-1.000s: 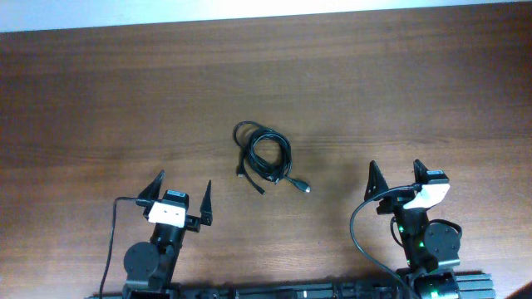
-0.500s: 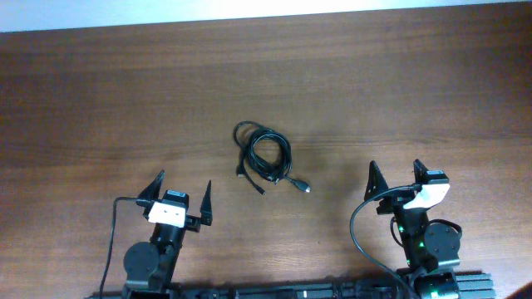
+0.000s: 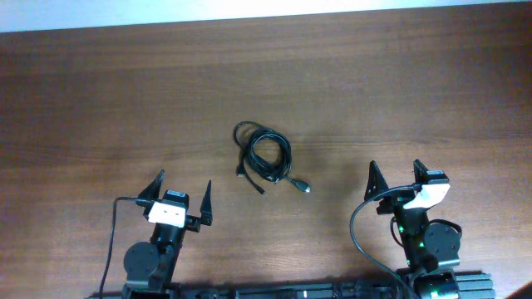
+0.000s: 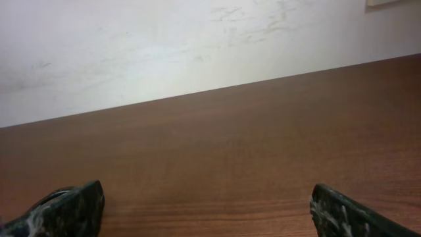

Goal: Untangle cables

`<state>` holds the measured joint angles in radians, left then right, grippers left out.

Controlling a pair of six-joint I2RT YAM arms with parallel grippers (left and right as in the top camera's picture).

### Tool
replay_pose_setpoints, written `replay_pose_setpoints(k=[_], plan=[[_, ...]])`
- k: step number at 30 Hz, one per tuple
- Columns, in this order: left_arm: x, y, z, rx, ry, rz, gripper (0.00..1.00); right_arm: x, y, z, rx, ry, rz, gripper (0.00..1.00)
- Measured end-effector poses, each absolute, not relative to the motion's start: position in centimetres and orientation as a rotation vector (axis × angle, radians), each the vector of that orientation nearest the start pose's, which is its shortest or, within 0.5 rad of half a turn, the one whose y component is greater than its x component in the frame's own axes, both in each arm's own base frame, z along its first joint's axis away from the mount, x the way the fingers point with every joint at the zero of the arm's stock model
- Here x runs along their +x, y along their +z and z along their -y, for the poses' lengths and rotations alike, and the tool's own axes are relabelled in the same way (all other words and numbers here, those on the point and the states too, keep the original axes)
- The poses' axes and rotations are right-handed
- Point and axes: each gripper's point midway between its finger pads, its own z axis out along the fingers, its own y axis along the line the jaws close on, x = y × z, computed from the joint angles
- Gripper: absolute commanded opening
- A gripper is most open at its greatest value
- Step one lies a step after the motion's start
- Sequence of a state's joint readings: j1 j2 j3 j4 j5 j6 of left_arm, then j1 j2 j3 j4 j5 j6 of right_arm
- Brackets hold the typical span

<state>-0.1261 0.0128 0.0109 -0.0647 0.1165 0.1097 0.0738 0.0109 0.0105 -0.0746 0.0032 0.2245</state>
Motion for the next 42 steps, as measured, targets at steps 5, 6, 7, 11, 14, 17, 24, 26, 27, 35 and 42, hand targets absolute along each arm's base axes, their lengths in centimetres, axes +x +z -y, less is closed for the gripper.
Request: replay_pose_setpoints(k=[5,6,7,11,14,17,24,26,27,35,42], plan=[[24.1,16.0,5.1,0.281,-0.108,-1.614,0.99,24.6,15.8,-1.8,0.127,0.225,-1.646,0.99],[24.1,16.0,5.1,0.283,-0.105,-1.613,0.99,24.6,15.8,-1.8,0.127,0.225,-1.646,0.99],[24.1,16.0,4.8,0.286,-0.08,-1.615,0.99,24.6,15.8,-1.8,0.126,0.225,-1.646,0.99],[24.4,15.8,3.3,0.262,0.038,-1.627,0.99,24.6,15.8,-1.8,0.126,0.225,-1.646,0.99],[24.5,15.8,2.9,0.255,0.062,-1.628,0.99,24.6,15.8,-1.8,0.127,0.225,-1.646,0.99],[24.5,15.9,2.9,0.255,0.062,-1.622,0.99,24.6,15.8,-1.8,0.127,0.225,-1.646,0.99],[24.2,15.7,4.2,0.236,-0.072,-1.634,0.99,24.6,15.9,-2.0,0.118,0.235,-1.644,0.98],[24.1,15.5,4.2,0.225,-0.086,-1.665,0.99,24.5,15.8,-2.1,0.111,0.242,-1.648,0.99],[23.9,15.6,4.2,0.226,-0.09,-1.687,0.99,24.5,15.7,-2.2,0.11,0.244,-1.652,0.98],[24.8,17.9,4.5,0.232,-0.11,-1.825,0.99,23.3,14.2,-2.3,0.126,0.229,-1.941,0.98],[26.7,17.2,5.2,0.27,-0.151,-2.181,0.99,23.5,18.3,-2.6,0.132,0.228,-2.13,0.98]])
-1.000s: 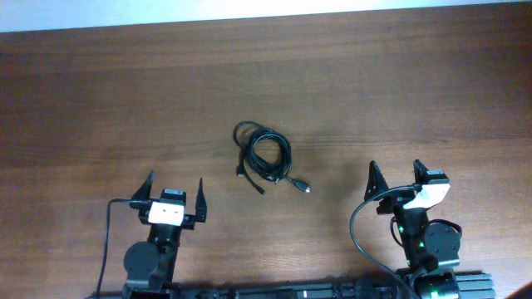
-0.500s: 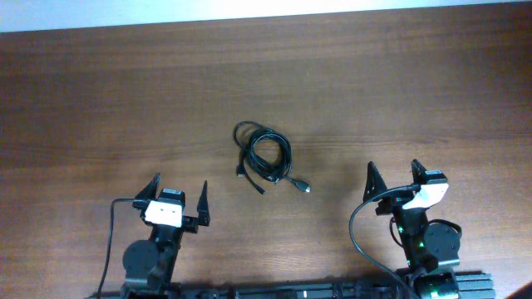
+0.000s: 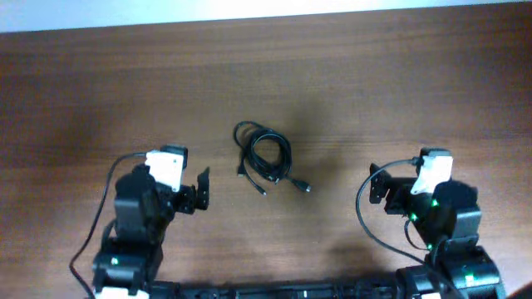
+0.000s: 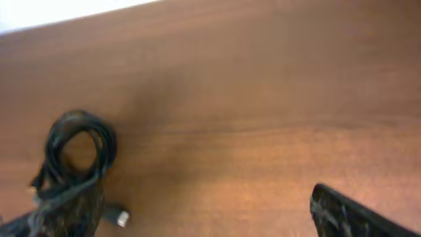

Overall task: Untangle cables
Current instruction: 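Reach the left gripper to the black cable bundle and grasp it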

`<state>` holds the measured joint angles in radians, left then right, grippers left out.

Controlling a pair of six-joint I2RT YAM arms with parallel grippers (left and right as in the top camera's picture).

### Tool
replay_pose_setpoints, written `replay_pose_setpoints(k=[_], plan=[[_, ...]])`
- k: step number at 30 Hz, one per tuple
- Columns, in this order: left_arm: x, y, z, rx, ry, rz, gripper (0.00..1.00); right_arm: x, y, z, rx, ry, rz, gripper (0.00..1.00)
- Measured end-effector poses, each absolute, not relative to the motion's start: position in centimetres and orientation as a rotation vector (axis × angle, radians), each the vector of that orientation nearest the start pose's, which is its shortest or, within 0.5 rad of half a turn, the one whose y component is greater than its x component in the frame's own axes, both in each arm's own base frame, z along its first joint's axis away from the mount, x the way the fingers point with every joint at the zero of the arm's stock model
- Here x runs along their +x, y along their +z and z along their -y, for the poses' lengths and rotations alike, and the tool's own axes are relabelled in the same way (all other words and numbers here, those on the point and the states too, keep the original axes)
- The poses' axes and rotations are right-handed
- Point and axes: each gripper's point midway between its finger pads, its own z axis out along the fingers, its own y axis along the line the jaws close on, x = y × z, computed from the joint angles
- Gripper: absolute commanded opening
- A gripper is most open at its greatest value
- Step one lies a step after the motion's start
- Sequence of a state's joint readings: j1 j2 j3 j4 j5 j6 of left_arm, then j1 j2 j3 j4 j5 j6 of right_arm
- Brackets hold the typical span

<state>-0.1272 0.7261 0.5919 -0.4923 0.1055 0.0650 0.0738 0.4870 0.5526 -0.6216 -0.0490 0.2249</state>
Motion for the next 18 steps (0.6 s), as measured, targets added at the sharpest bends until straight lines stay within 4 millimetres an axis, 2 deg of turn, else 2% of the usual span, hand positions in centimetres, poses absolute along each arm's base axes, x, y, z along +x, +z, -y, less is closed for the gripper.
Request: replay_pose_setpoints(k=[2,3,6,8,10,12,14,16,18], plan=[[26.7,17.3,5.7,0.285,-0.182,-2.272,0.99,22.5,19.6,-3.0,0.126,0.25,-2.228,0.98],[26.8,17.7,6.2,0.301,-0.219,-2.341,0.99,22.5,20.6,-3.2,0.12,0.262,-2.236,0.98],[26.2,18.4,7.1,0.328,-0.293,-2.39,0.99,22.2,23.4,-3.5,0.111,0.283,-2.241,0.98],[26.2,18.8,7.6,0.341,-0.326,-2.382,0.99,22.4,24.0,-3.6,0.105,0.29,-2.221,0.98],[26.5,19.1,7.8,0.346,-0.337,-2.361,0.99,22.5,23.7,-3.6,0.105,0.291,-2.232,0.99],[27.9,20.6,8.2,0.334,-0.355,-2.28,0.99,22.7,23.4,-3.7,0.105,0.295,-2.247,0.98],[30.0,23.3,8.7,0.301,-0.38,-2.147,0.99,22.9,23.0,-4.0,0.1,0.308,-2.268,0.98],[32.3,25.2,9.1,0.291,-0.388,-2.049,0.99,23.0,22.7,-4.1,0.099,0.313,-2.284,0.98],[34.3,23.1,9.4,0.28,-0.399,-2.094,0.99,23.1,22.4,-4.1,0.1,0.316,-2.298,0.98]])
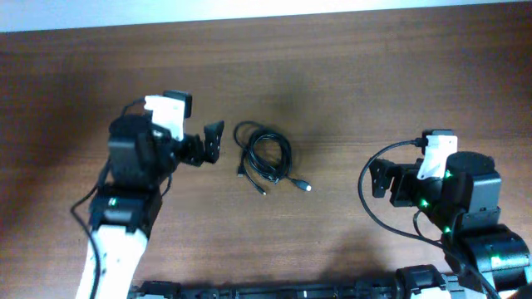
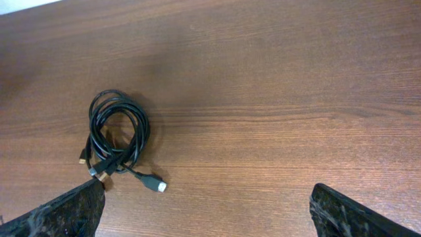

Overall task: Untangle cables
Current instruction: 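Reach the left gripper to the black cable bundle and grasp it, then move the right gripper in and grasp the bundle beside the left gripper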

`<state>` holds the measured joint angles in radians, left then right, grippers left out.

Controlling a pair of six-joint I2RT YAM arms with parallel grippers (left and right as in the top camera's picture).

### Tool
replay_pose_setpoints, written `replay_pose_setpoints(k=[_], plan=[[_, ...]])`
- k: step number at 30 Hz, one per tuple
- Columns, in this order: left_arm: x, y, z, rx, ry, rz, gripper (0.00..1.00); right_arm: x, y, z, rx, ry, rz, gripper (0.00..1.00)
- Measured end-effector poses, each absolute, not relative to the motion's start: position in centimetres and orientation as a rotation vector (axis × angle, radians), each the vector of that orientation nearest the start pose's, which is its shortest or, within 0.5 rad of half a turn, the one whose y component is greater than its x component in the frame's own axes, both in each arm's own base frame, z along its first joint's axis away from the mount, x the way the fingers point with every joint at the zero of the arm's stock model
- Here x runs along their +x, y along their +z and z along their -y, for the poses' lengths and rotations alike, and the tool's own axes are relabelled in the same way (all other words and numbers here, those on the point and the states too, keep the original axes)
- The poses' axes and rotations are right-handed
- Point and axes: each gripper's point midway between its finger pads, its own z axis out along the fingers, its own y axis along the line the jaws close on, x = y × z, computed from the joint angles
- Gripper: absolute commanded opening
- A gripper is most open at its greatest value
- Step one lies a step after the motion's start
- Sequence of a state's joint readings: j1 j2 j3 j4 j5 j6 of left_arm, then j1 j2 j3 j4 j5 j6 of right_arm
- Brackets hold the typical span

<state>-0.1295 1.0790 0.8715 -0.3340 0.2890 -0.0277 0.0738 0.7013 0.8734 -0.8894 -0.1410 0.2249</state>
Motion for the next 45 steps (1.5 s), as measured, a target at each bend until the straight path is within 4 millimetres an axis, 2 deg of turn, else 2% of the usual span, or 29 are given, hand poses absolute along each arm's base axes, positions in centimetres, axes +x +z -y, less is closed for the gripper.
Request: replay_pose_setpoints(k=[1,2,4,5,8,10,13,15,17,19,20,21,22,25,27,32,35,37,40,41,43,45], plan=[[35.2,21.7,9.8,0.286,-0.406,-2.126,1.0,23.1,22.4,-4.1,0.1,0.316,-2.301,0.98],[36.5,17.8,11.1,0.312,-0.429,-2.221,0.99,23.2,22.3,-4.1,0.1,0.316,-2.303,0.98],[37.6,14.8,13.1,0.361,-0.455,-2.263,0.93,23.2,22.3,-4.1,0.1,0.316,-2.302,0.98],[38.0,12.0,15.0,0.41,-0.48,-2.302,0.91,23.2,22.3,-4.2,0.101,0.317,-2.303,0.98],[37.7,7.8,17.7,0.485,-0.513,-2.37,0.85,23.1,22.2,-4.2,0.101,0.316,-2.309,0.98],[36.7,4.7,18.9,0.528,-0.526,-2.448,0.69,23.1,22.2,-4.1,0.101,0.316,-2.31,0.98],[35.6,2.9,20.1,0.568,-0.539,-2.493,0.53,23.1,22.2,-4.1,0.102,0.316,-2.31,0.98],[35.4,2.7,20.4,0.582,-0.538,-2.497,0.49,23.1,22.2,-4.1,0.101,0.316,-2.31,0.98],[35.1,2.4,20.3,0.58,-0.536,-2.515,0.57,23.1,22.2,-4.1,0.101,0.316,-2.31,0.98],[34.9,2.3,20.2,0.579,-0.535,-2.524,0.57,23.1,22.2,-4.1,0.101,0.315,-2.31,0.98],[34.9,2.2,20.1,0.576,-0.52,-2.529,0.54,23.1,22.2,-4.1,0.101,0.315,-2.31,0.98],[35.0,2.2,19.9,0.573,-0.509,-2.532,0.5,23.1,22.2,-4.1,0.101,0.316,-2.31,0.98],[35.1,2.1,19.7,0.569,-0.494,-2.533,0.36,23.1,22.2,-4.1,0.101,0.316,-2.31,0.98],[35.2,2.0,19.5,0.558,-0.473,-2.539,0.11,23.1,22.2,-4.1,0.101,0.316,-2.31,0.99],[35.2,2.0,19.4,0.553,-0.47,-2.541,0.0,23.1,22.2,-4.1,0.102,0.316,-2.31,0.98],[35.3,2.1,19.5,0.553,-0.475,-2.534,0.0,23.5,21.3,-4.2,0.108,0.313,-2.352,0.98],[35.0,2.2,19.7,0.56,-0.5,-2.539,0.0,24.1,19.3,-4.6,0.112,0.33,-2.447,0.98],[33.9,3.4,20.6,0.588,-0.595,-2.534,0.0,24.4,18.2,-5.4,0.099,0.386,-2.501,0.98],[32.4,8.2,22.2,0.64,-0.764,-2.438,0.0,25.1,15.8,-7.2,0.021,0.505,-2.604,1.0],[31.9,9.0,22.4,0.647,-0.798,-2.427,0.0,25.2,15.0,-8.0,-0.012,0.558,-2.637,0.95],[31.0,9.1,22.5,0.656,-0.837,-2.453,0.0,25.1,13.1,-9.5,-0.05,0.688,-2.722,0.86],[30.6,9.1,22.8,0.663,-0.871,-2.455,0.0,25.1,11.9,-10.2,-0.051,0.76,-2.771,0.82]])
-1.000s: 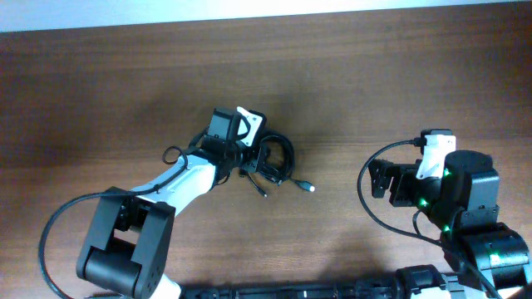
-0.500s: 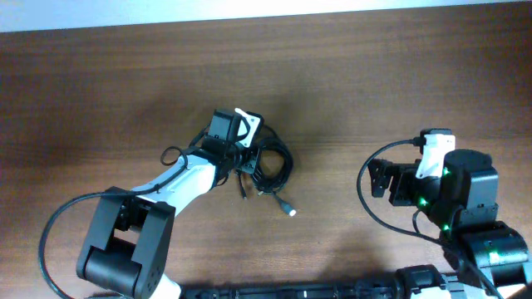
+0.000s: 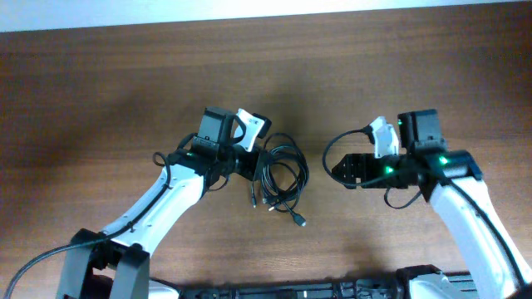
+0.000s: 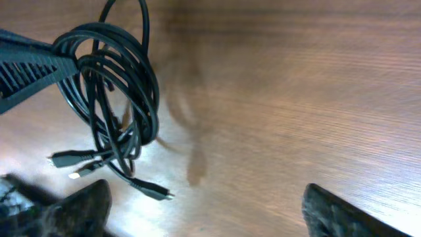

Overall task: Untangle cables
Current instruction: 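Move the right gripper in and grasp the bundle beside the left gripper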

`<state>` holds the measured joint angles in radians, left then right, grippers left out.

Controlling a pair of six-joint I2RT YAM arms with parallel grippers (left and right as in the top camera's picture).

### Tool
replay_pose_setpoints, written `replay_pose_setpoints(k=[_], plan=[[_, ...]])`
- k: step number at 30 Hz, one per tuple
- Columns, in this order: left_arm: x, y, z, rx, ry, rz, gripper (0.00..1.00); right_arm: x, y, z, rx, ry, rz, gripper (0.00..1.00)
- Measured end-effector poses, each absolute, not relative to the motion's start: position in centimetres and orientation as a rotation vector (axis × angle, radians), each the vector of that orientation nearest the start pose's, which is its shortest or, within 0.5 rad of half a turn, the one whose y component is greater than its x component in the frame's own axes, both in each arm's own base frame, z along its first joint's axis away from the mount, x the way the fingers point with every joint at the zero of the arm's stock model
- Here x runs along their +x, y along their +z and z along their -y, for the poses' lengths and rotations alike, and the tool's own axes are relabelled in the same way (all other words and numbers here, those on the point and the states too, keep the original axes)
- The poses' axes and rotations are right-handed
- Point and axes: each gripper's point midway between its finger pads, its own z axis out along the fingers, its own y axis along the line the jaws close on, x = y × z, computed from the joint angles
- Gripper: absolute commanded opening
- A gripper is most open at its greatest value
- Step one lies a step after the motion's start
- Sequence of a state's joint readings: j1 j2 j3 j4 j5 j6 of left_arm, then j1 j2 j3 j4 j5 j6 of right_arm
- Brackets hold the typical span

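A coil of thin black cables lies at the table's middle, with its plug ends trailing toward the front. In the right wrist view the coil hangs in loops with a plug below it. My left gripper is at the coil's left side, and its dark fingers come together to a tip on the strands. My right gripper is open, a short way to the right of the coil and pointing at it. Its fingers are wide apart with nothing between them.
The brown wooden table runs out on all sides of the coil. A pale wall edge runs along the far side. Both arms' own black supply cables loop beside their wrists.
My left gripper was open just left of the coil and now has its fingers together on the coil's left side. The coil sits a little further right and forward. My right gripper has come left toward it.
Both arms were folded at the front edge with grippers open and the coil untouched at mid-table. They then stood raised. Later the left gripper was near the coil's left and the right gripper looked down on it. Now the left holds the coil, with the right close by.
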<state>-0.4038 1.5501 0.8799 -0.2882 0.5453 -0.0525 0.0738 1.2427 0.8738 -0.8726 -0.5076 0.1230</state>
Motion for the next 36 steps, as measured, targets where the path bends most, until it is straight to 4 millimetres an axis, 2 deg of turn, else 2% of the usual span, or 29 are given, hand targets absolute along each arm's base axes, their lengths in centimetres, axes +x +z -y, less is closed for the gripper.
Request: replay_pose_setpoints(k=[3,5,8,10,14,18,19,21,22,25,30,33,36], plan=[[30.4,9.3,23.0,0.668,-0.893,-2.451,0.0,24.9,10.6,-11.5,-0.042,0.891,-2.825,0.8],[30.6,9.4,23.1,0.67,-0.895,-2.439,0.0,24.6,10.6,-12.3,-0.08,0.924,-2.826,0.74],[31.0,9.9,23.4,0.657,-0.918,-2.414,0.0,24.7,11.0,-15.3,-0.265,0.938,-2.773,0.72],[30.9,10.1,23.6,0.639,-0.939,-2.419,0.0,25.2,11.2,-17.2,-0.399,0.886,-2.709,0.7],[30.4,10.4,24.0,0.646,-0.998,-2.413,0.0,26.7,10.8,-18.5,-0.528,0.642,-2.627,0.69],[30.0,10.7,24.4,0.661,-1.043,-2.403,0.0,28.2,10.5,-19.2,-0.577,0.431,-2.554,0.54],[29.9,10.7,24.4,0.663,-1.05,-2.402,0.0,28.4,10.1,-19.0,-0.572,0.403,-2.563,0.44],[29.9,10.8,24.5,0.665,-1.056,-2.4,0.0,28.6,9.0,-18.7,-0.557,0.364,-2.594,0.32],[29.9,10.8,24.5,0.665,-1.057,-2.4,0.0,28.6,8.4,-18.5,-0.552,0.351,-2.613,0.31],[29.8,10.8,24.5,0.667,-1.06,-2.399,0.0,28.6,7.9,-18.4,-0.522,0.345,-2.635,0.32],[30.0,10.7,24.4,0.659,-1.039,-2.406,0.0,28.3,8.0,-18.6,-0.516,0.364,-2.647,0.53],[30.4,10.3,23.9,0.638,-0.985,-2.423,0.0,28.8,10.5,-19.3,-0.511,0.418,-2.588,0.56],[30.6,10.1,23.8,0.632,-0.968,-2.426,0.0,28.6,11.1,-19.3,-0.509,0.43,-2.58,0.53]])
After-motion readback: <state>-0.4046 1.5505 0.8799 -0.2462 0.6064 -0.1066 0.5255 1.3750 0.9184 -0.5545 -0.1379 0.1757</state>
